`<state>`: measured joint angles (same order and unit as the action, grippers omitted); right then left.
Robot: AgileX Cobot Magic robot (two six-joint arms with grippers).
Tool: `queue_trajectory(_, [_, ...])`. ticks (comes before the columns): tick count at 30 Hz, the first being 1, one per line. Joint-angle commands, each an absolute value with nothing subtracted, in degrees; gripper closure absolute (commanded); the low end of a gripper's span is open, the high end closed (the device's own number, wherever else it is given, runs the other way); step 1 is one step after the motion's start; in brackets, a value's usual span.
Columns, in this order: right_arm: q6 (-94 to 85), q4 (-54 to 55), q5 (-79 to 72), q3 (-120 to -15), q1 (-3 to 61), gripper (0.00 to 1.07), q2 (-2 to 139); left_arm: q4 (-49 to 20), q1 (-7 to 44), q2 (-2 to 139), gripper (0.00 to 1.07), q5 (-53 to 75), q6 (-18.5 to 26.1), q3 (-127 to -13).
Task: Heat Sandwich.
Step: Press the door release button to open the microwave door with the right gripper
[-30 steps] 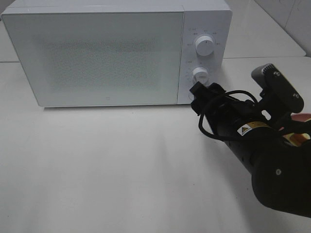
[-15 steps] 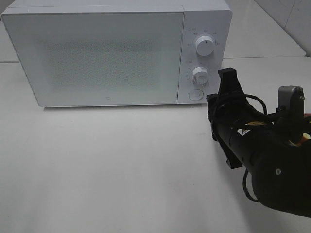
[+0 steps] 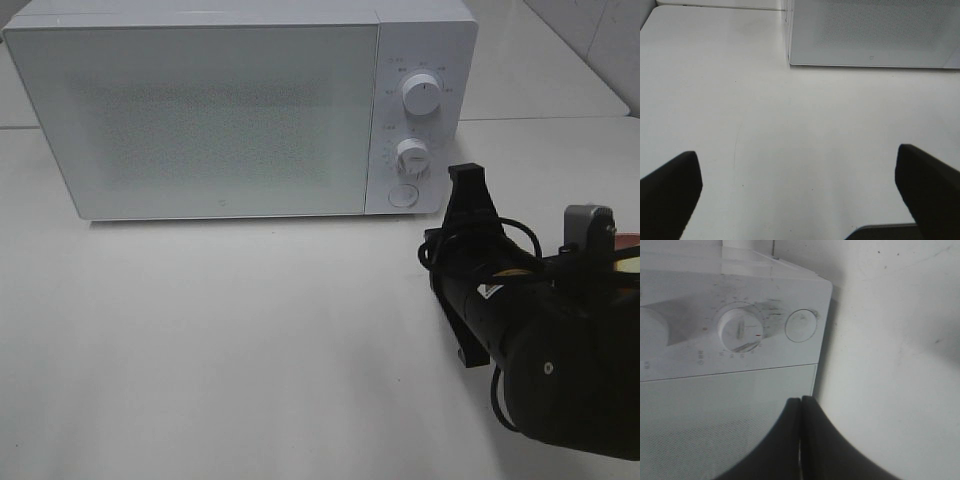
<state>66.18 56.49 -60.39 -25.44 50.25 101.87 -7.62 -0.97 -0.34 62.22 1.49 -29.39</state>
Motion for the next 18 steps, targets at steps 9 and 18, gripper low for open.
queue_trajectory(9, [75.6,46.9,-60.7,-26.1,44.3,1.07,108.1,-8.0,-1.1,-1.6,0.09,61.4,1.5,-29.5])
queue_trajectory(18, [77.1,41.8,-60.3,-29.8,40.3,1.07,112.4,-8.0,-1.1,-1.6,0.09,61.4,1.5,-29.5])
